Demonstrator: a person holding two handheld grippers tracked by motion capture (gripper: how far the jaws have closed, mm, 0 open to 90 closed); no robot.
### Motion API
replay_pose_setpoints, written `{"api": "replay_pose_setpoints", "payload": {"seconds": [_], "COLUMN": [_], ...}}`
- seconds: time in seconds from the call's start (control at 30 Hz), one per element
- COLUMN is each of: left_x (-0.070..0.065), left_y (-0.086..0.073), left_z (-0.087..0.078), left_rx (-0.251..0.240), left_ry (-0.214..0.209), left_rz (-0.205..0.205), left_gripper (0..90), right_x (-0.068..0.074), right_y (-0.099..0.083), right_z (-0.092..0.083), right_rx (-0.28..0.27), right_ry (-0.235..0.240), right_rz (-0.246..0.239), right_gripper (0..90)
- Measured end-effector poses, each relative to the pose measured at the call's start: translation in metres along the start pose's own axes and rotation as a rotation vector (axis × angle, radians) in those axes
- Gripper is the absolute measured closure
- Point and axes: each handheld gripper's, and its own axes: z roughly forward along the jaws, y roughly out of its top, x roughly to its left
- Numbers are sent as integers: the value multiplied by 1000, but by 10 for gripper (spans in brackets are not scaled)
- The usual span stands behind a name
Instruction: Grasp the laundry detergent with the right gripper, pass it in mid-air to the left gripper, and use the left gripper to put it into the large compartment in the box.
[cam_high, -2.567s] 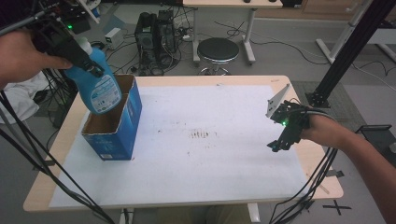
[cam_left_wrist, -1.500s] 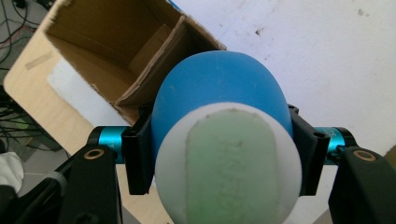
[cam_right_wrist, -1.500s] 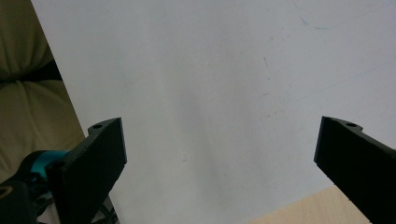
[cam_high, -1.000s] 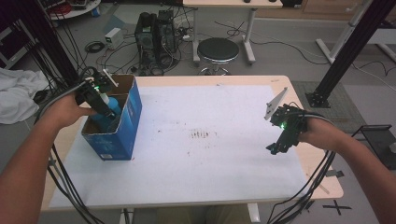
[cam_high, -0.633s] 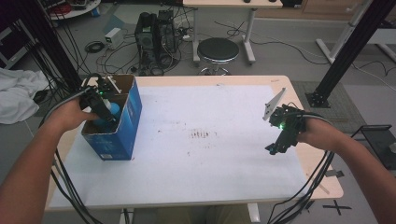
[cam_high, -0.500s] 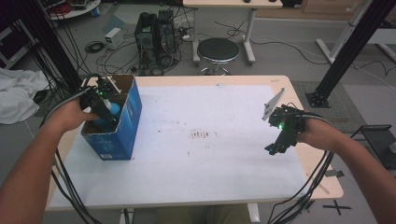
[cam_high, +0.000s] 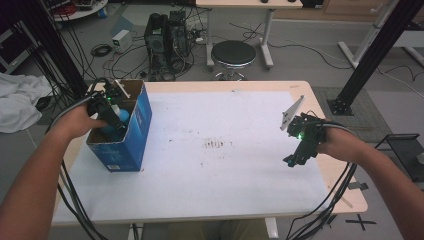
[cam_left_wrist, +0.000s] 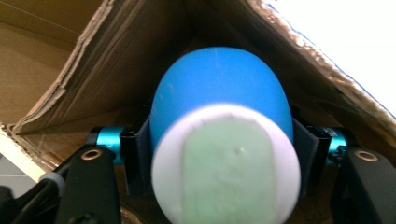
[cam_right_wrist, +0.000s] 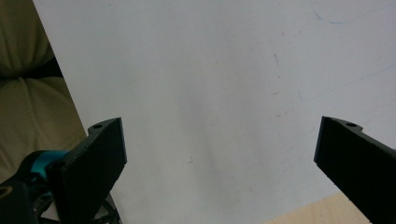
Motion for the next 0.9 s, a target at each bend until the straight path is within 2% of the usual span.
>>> {"api": "replay_pose_setpoints", "payload": {"seconds": [0.03,0.07,0.1,0.17,0.2,0.23,0.27,0.3,0.43,0.53,0.57,0.6,0.67,0.73,0.8,0.83,0.87,0.9], "left_x": [1,-3,0,0,-1,1,-2,0,2,4,3,4,3,4,2,3,1,1], "left_y": [0,0,-1,-1,-2,-3,-4,-5,-9,-12,-12,-13,-13,-14,-15,-16,-16,-16], "left_z": [0,3,2,2,3,1,3,1,-5,-11,-13,-16,-19,-25,-31,-35,-39,-44], "left_rx": [6,-44,-22,-26,-51,-37,-85,-85,-132,-137,-150,-144,-155,-145,-178,-187,-201,-202], "left_ry": [-1,0,-2,0,-1,4,7,5,-1,-2,0,3,5,-1,7,5,5,10], "left_rz": [1,-55,-27,-33,-61,-46,-102,-97,-121,-107,-118,-106,-121,-112,-133,-126,-136,-124], "left_gripper": [340,334,334,334,333,331,296,289,288,289,288,288,288,288,288,288,288,288], "right_x": [0,0,0,-1,0,0,0,0,0,1,1,1,1,1,2,2,3,2], "right_y": [0,0,0,0,0,0,0,0,1,3,3,3,3,2,1,0,0,-1], "right_z": [0,1,1,1,1,1,1,1,2,2,1,1,1,-1,-2,-3,-3,-4], "right_rx": [-2,-4,-3,-4,-3,-2,0,1,1,0,-3,-4,-8,-9,-13,-11,-12,-16], "right_ry": [-1,1,1,2,2,2,2,2,4,2,3,1,2,0,-2,-4,-5,-6], "right_rz": [-1,-5,-8,-8,-6,-5,0,0,-9,-7,-11,-10,-15,-14,-8,-11,-2,-8], "right_gripper": [14,14,14,14,14,14,14,14,14,14,14,14,14,14,14,14,14,14]}}
